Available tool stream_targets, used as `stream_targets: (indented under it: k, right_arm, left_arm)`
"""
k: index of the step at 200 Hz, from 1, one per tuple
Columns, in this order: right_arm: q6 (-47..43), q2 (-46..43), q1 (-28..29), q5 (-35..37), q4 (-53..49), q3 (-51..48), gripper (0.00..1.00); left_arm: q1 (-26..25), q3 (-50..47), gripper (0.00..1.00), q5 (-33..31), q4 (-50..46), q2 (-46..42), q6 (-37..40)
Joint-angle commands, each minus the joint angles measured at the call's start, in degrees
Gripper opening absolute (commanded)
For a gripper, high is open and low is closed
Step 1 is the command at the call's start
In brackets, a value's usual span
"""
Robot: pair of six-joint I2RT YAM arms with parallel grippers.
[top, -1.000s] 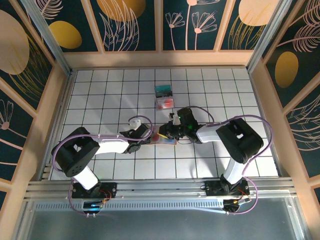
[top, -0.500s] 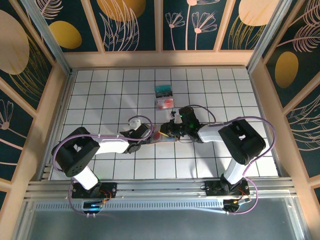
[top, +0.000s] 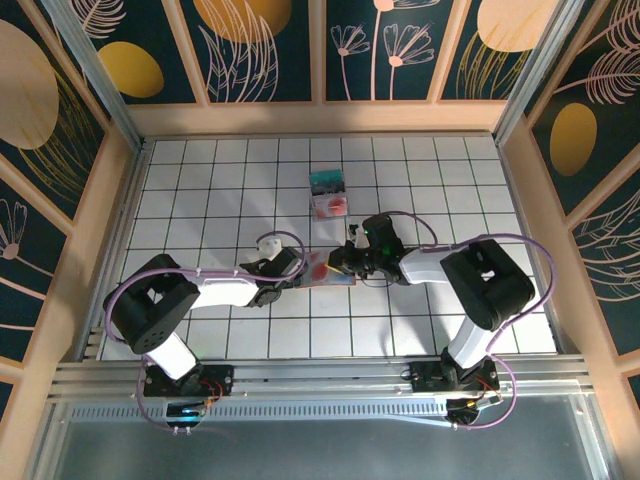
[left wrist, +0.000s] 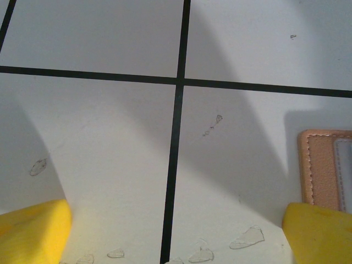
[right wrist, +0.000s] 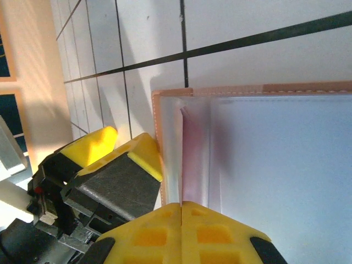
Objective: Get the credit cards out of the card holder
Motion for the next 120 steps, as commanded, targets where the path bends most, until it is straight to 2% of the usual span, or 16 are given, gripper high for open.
stream_targets:
  k: [1,120]
  right_arm:
    - [-2.8,-3.0,-0.6,3.1,-3.7,0.0,0.02]
    - [-10.3,-8.2,-2.2,10.0,-15.6,3.8,0.00]
  left_arm:
    - [0.2,-1.1,0.99,1.3,-5.5,2.4,-1.7]
    - [0.3,0.9,0.99,-0.6,-8.4,-3.4,-0.6]
